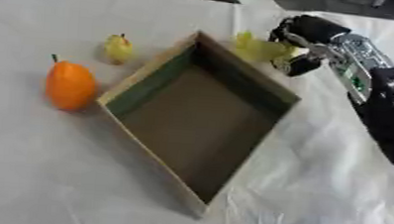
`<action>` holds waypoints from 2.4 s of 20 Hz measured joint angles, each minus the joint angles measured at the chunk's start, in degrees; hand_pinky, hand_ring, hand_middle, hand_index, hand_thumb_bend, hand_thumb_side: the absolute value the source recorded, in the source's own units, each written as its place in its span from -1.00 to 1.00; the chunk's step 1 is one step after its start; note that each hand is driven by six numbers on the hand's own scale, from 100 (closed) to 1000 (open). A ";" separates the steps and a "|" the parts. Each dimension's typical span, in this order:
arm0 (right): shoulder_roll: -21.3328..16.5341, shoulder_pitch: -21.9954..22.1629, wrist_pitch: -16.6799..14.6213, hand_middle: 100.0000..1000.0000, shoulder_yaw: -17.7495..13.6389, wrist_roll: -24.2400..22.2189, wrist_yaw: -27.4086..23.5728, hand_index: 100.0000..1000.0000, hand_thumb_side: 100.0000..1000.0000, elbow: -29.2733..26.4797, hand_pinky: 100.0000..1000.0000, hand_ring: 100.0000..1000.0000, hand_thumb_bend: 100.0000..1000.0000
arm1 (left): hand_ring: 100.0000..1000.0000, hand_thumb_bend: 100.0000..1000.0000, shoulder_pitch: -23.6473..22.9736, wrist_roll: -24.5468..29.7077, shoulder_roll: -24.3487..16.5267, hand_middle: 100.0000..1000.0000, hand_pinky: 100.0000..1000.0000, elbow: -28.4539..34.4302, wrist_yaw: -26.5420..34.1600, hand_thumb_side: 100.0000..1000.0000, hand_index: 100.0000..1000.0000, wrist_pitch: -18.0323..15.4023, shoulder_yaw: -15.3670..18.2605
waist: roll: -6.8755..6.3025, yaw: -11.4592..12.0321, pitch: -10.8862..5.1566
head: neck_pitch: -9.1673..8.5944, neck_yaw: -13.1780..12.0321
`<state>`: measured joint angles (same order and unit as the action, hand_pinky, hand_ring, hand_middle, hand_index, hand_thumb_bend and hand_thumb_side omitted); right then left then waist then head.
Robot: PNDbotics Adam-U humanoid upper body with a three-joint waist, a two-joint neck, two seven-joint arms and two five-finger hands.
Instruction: Pick up objects on the table and place them in the box.
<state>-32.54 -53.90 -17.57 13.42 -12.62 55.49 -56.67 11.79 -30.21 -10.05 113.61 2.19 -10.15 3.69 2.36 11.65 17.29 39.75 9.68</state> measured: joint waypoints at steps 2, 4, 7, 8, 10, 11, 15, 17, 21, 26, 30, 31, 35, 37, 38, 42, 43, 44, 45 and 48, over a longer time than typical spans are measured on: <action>-0.14 0.00 1.00 -0.46 -0.33 0.74 -1.01 -0.17 -0.82 -1.23 0.05 -0.04 -1.00 | 0.08 -1.00 0.00 -0.01 0.00 0.08 -0.16 0.00 0.00 1.00 0.48 0.01 0.00 | -0.13 0.00 -0.02 | 0.00 0.00; -0.56 0.00 2.18 -0.52 -0.75 1.69 -2.06 -0.24 -0.73 -2.88 0.04 -0.08 -1.00 | 0.08 -1.00 -0.01 -0.05 0.00 0.08 -0.16 0.00 0.02 1.00 0.48 0.05 0.00 | -0.16 -0.07 -0.03 | 0.00 0.00; -1.18 0.00 4.13 -0.52 -1.34 3.14 -4.01 -0.24 -0.73 -5.88 0.04 -0.08 -1.00 | 0.08 -1.00 -0.02 -0.07 0.00 0.08 -0.16 0.00 0.02 1.00 0.48 0.05 0.00 | -0.21 -0.22 -0.05 | 0.01 0.03; -1.38 0.02 4.72 -0.52 -1.38 3.37 -4.57 -0.24 -0.73 -6.72 0.04 -0.08 -1.00 | 0.08 -1.00 -0.02 -0.07 0.00 0.08 -0.16 0.00 0.02 1.00 0.48 0.04 0.00 | -0.22 -0.22 -0.07 | 0.01 0.04; -1.61 0.20 5.65 -0.56 -1.38 3.51 -5.29 -0.28 -0.65 -7.98 0.03 -0.10 -1.00 | 0.08 -1.00 -0.02 -0.07 0.00 0.08 -0.16 0.00 0.02 1.00 0.48 0.04 0.00 | -0.23 -0.22 -0.12 | 0.02 0.07; -1.66 0.21 5.90 -0.55 -1.42 3.57 -5.65 -0.28 -0.66 -8.49 0.02 -0.10 -1.00 | 0.08 -1.00 -0.06 -0.07 0.00 0.08 -0.16 0.00 0.02 1.00 0.48 0.04 0.00 | -0.30 -0.22 -0.16 | 0.05 0.26; -2.85 -0.98 4.84 -0.54 -1.94 5.19 -8.08 -0.27 -0.68 -12.23 0.02 -0.09 -1.00 | 0.08 -1.00 -0.15 -0.08 0.00 0.08 -0.16 0.00 0.03 1.00 0.48 0.04 0.00 | -0.66 -0.55 -0.32 | 0.42 1.20; -3.52 -0.93 4.41 -0.53 -1.39 6.07 -9.20 -0.26 -0.68 -14.63 0.02 -0.08 -1.00 | 0.08 -1.00 -0.15 -0.08 0.00 0.08 -0.16 0.00 0.09 1.00 0.48 0.04 0.00 | -0.69 -0.62 -0.33 | 0.53 1.51; -3.63 -0.05 4.90 -0.52 0.79 5.22 -10.76 -0.25 -0.63 -19.85 0.01 -0.08 -1.00 | 0.08 -1.00 -0.16 -0.07 0.00 0.08 -0.16 0.00 0.20 1.00 0.48 0.03 0.00 | -1.04 -0.61 -0.41 | 0.56 1.53; -2.65 1.55 7.30 -0.51 2.84 1.71 -11.22 -0.24 -0.58 -26.39 0.01 -0.08 -1.00 | 0.08 -1.00 -0.17 0.01 0.00 0.08 -0.16 0.00 0.31 1.00 0.48 -0.07 0.00 | -1.31 -0.60 -0.66 | 0.55 0.86; -1.60 3.51 8.86 -0.50 4.59 -1.48 -11.34 -0.23 -0.54 -31.66 0.02 -0.07 -1.00 | 0.08 -1.00 -0.17 0.11 0.00 0.08 -0.16 0.00 0.32 1.00 0.48 -0.19 0.00 | -1.36 -0.66 -0.67 | 0.55 0.36; -1.40 3.98 9.07 -0.50 5.17 -2.31 -11.58 -0.23 -0.54 -32.98 0.02 -0.07 -1.00 | 0.08 -1.00 -0.17 0.12 0.00 0.08 -0.16 0.00 0.32 1.00 0.48 -0.21 0.00 | -1.36 -0.68 -0.67 | 0.54 0.31; -0.95 6.02 10.49 -0.49 7.35 -5.55 -12.66 -0.22 -0.58 -38.22 0.02 -0.06 -1.00 | 0.08 -1.00 -0.14 0.14 0.00 0.08 -0.16 0.00 0.34 1.00 0.48 -0.23 -0.01 | -1.33 -0.71 -0.67 | 0.53 0.23; -0.94 7.28 11.46 -0.48 8.38 -7.15 -13.27 -0.22 -0.59 -40.25 -0.02 -0.06 -1.00 | 0.08 -1.00 -0.11 0.14 0.00 0.08 -0.16 0.00 0.34 1.00 0.48 -0.23 -0.01 | -1.28 -0.71 -0.66 | 0.52 0.22; -0.94 7.91 11.89 -0.48 8.81 -7.95 -13.56 -0.21 -0.59 -40.90 -0.03 -0.06 -1.00 | 0.08 -1.00 -0.10 0.15 0.00 0.08 -0.16 0.00 0.34 1.00 0.48 -0.24 -0.01 | -1.25 -0.71 -0.66 | 0.51 0.21; -0.98 9.90 12.69 -0.44 10.32 -11.19 -14.37 -0.18 -0.64 -41.68 -0.12 -0.06 -1.00 | 0.09 -1.00 -0.07 0.15 0.00 0.08 -0.16 0.00 0.35 1.00 0.48 -0.24 -0.01 | -1.14 -0.72 -0.64 | 0.50 0.06; -0.98 10.24 12.67 -0.42 10.73 -12.00 -14.54 -0.18 -0.65 -41.68 -0.22 -0.06 -1.00 | 0.09 -1.00 -0.03 0.15 0.00 0.08 -0.16 0.00 0.35 1.00 0.48 -0.24 -0.02 | -1.13 -0.73 -0.64 | 0.50 0.05; -1.00 10.57 12.56 -0.42 11.14 -12.81 -14.74 -0.18 -0.66 -41.67 -0.24 -0.05 -1.00 | 0.09 -1.00 0.02 0.16 0.00 0.08 -0.16 0.00 0.36 1.00 0.48 -0.23 -0.02 | -1.11 -0.73 -0.64 | 0.49 0.05; -1.00 10.82 12.41 -0.40 11.54 -13.63 -14.84 -0.16 -0.66 -41.61 -0.32 -0.05 -1.00 | 0.09 -1.00 0.06 0.17 0.00 0.09 -0.16 0.00 0.37 1.00 0.48 -0.23 -0.02 | -1.09 -0.74 -0.64 | 0.49 0.05; -1.00 11.40 11.86 -0.35 12.50 -16.07 -14.88 -0.12 -0.69 -41.22 -0.46 -0.03 -1.00 | 0.09 -1.00 0.13 0.20 0.00 0.09 -0.16 0.00 0.39 1.00 0.48 -0.26 -0.04 | -1.04 -0.73 -0.64 | 0.49 0.05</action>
<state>-33.55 -42.50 -5.71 25.92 -28.69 40.60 -97.89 11.92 -30.01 -10.05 113.61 2.58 -10.40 3.66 1.31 10.91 16.66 40.24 9.74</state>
